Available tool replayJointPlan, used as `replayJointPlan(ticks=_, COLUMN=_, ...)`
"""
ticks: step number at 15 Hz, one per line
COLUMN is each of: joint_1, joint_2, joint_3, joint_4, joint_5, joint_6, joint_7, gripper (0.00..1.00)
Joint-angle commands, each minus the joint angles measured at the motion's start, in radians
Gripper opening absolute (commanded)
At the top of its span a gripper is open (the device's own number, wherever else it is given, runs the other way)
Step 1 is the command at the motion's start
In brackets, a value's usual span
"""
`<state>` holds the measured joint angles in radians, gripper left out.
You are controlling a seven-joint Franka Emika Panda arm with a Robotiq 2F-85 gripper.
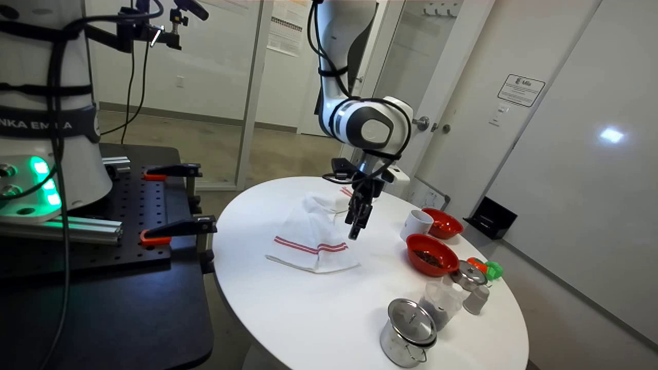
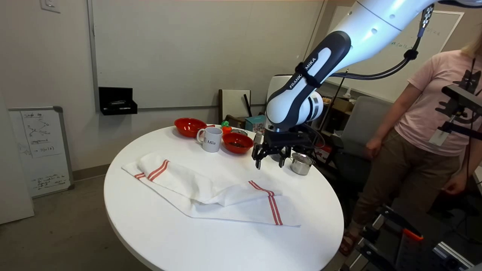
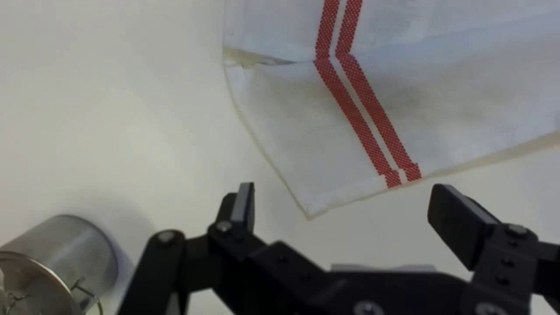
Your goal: Fold up the white towel on the table.
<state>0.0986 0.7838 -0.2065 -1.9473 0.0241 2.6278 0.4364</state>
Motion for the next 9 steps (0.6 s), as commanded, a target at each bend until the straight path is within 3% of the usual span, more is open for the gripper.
replayJointPlan(ticks=1, joint_1=-0.010, joint_2=-0.006, joint_3=0.008, joint_4=0.003, joint_5=0.004, joint_6=0.037, joint_7=-0.024, gripper=1.00)
replayJointPlan(ticks=9, joint_1=-0.019, joint_2=0.019, joint_3=0.005, joint_4=0.029, joint_5=0.004, joint_6=0.013, joint_7=-0.029, gripper=1.00)
